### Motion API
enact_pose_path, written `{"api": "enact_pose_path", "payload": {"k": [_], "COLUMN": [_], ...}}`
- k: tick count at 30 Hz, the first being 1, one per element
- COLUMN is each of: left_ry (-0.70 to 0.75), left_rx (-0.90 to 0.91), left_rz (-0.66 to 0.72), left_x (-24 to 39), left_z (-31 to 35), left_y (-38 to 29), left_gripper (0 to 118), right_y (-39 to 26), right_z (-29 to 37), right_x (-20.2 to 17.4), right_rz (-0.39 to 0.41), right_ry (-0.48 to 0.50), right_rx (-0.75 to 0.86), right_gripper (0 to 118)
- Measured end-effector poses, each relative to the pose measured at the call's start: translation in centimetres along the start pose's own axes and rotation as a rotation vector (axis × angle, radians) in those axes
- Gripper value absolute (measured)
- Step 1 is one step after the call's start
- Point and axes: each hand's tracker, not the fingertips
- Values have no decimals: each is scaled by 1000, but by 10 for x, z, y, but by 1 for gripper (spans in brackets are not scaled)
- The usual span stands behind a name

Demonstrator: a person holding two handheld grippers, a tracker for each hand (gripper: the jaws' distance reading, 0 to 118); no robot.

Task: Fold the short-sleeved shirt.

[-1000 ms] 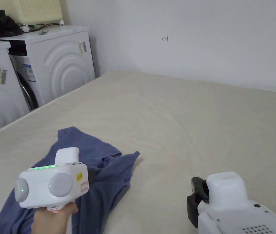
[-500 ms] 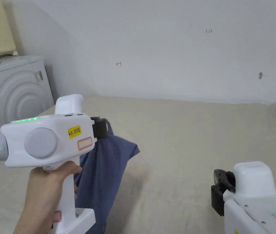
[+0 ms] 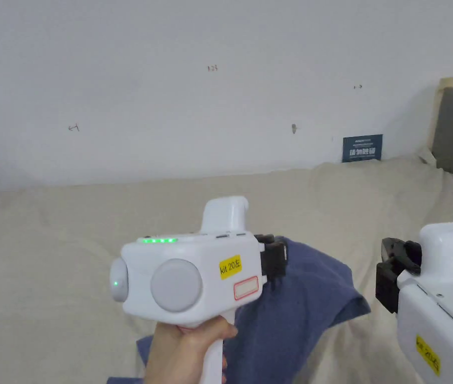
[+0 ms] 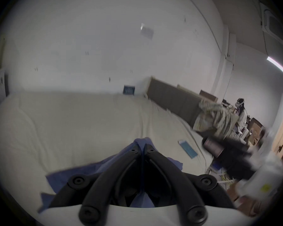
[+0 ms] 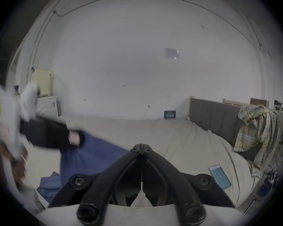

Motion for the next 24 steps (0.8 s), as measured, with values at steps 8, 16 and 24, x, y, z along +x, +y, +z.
{"api": "enact_pose_path", "payload": {"k": [8, 16, 24], "left_ry": [40, 36, 156], "left_rx": [-386, -285, -211], "left_rz": [156, 175, 142], "left_x": [-22, -32, -59], "left_z": [-103, -90, -40], "left_y": [-122, -115, -97], "left_gripper": [3, 57, 99], "right_y": [-40, -43, -45], "right_z": [-15, -20, -24], "right_x": [25, 26, 3], "right_rz": [-46, -63, -36], "right_ry": [-18, -17, 34], "right_rx": [-141, -168, -187], "right_gripper": [0, 0, 0]}}
